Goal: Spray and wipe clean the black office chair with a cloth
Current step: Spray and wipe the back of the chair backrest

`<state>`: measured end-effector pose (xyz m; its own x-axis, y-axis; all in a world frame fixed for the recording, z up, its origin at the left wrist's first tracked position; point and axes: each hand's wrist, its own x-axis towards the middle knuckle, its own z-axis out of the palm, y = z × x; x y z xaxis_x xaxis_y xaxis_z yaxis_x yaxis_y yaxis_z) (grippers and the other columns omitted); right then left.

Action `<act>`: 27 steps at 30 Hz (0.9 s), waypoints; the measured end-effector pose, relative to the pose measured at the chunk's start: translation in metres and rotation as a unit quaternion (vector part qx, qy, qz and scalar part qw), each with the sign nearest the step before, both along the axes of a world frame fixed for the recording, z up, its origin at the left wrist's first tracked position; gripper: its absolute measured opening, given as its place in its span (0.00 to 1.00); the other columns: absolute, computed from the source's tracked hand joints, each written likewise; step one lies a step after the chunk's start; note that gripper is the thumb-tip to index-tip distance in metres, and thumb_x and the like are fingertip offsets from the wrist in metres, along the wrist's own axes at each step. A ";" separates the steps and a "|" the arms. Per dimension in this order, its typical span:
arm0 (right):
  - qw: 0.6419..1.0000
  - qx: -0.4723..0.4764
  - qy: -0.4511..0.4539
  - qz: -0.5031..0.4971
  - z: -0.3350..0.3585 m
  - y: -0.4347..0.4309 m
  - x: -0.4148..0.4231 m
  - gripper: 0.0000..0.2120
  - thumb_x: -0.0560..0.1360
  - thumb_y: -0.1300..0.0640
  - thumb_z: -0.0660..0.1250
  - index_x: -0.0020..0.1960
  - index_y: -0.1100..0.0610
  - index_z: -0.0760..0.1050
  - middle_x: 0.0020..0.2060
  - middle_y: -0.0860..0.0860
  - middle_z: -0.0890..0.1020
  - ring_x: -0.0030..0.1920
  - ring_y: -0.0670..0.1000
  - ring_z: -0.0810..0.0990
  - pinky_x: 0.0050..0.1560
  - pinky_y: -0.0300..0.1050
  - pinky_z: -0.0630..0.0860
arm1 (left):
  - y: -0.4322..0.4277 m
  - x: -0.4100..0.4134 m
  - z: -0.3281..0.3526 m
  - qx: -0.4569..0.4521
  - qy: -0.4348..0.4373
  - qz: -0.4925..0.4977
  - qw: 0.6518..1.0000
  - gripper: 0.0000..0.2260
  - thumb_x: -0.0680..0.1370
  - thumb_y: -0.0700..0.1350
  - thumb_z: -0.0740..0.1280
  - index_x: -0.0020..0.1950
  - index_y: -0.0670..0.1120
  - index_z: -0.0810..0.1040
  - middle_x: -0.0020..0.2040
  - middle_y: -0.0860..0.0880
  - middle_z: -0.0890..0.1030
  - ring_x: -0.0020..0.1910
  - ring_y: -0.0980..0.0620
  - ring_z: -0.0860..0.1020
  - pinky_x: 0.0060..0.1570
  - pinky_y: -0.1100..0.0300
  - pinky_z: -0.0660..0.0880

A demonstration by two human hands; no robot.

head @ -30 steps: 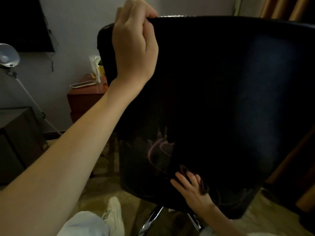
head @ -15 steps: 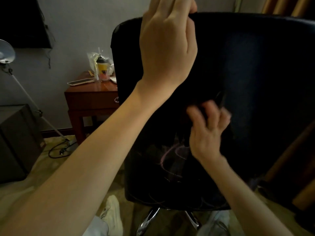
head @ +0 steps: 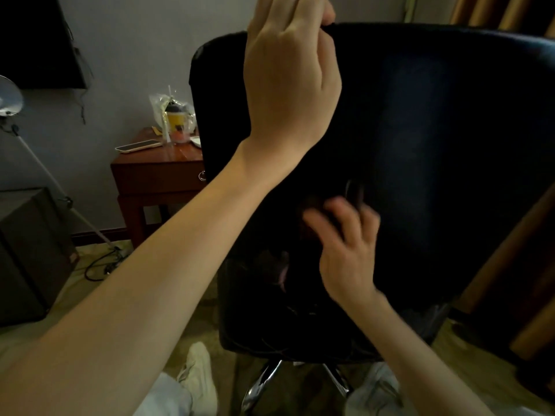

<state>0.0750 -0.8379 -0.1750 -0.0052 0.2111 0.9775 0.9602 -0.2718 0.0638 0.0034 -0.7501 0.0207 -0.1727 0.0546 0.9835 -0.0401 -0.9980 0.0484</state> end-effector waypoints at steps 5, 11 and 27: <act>0.995 0.083 0.046 -0.029 0.061 0.031 -0.003 0.19 0.75 0.67 0.55 0.60 0.50 0.71 0.62 0.53 0.65 0.59 0.60 0.62 0.61 0.56 0.66 | -0.005 0.004 -0.002 0.006 -0.002 -0.008 1.000 0.11 0.73 0.35 0.56 0.39 0.38 0.79 0.38 0.43 0.80 0.41 0.46 0.77 0.43 0.67 0.64; 0.956 -0.266 -0.110 -0.063 -0.094 0.026 -0.003 0.24 0.65 0.53 0.65 0.61 0.46 0.70 0.62 0.49 0.66 0.58 0.58 0.66 0.57 0.52 0.63 | -0.016 0.011 -0.001 -0.019 -0.006 -0.023 1.000 0.11 0.70 0.36 0.56 0.37 0.38 0.77 0.37 0.43 0.78 0.40 0.46 0.76 0.41 0.61 0.68; 0.998 0.049 0.023 0.013 0.078 0.029 -0.029 0.15 0.78 0.64 0.56 0.56 0.55 0.79 0.61 0.53 0.66 0.58 0.60 0.63 0.64 0.45 0.62 | 0.043 -0.061 -0.012 0.006 0.127 0.065 0.990 0.12 0.76 0.38 0.57 0.51 0.42 0.79 0.48 0.46 0.80 0.49 0.49 0.77 0.51 0.56 0.71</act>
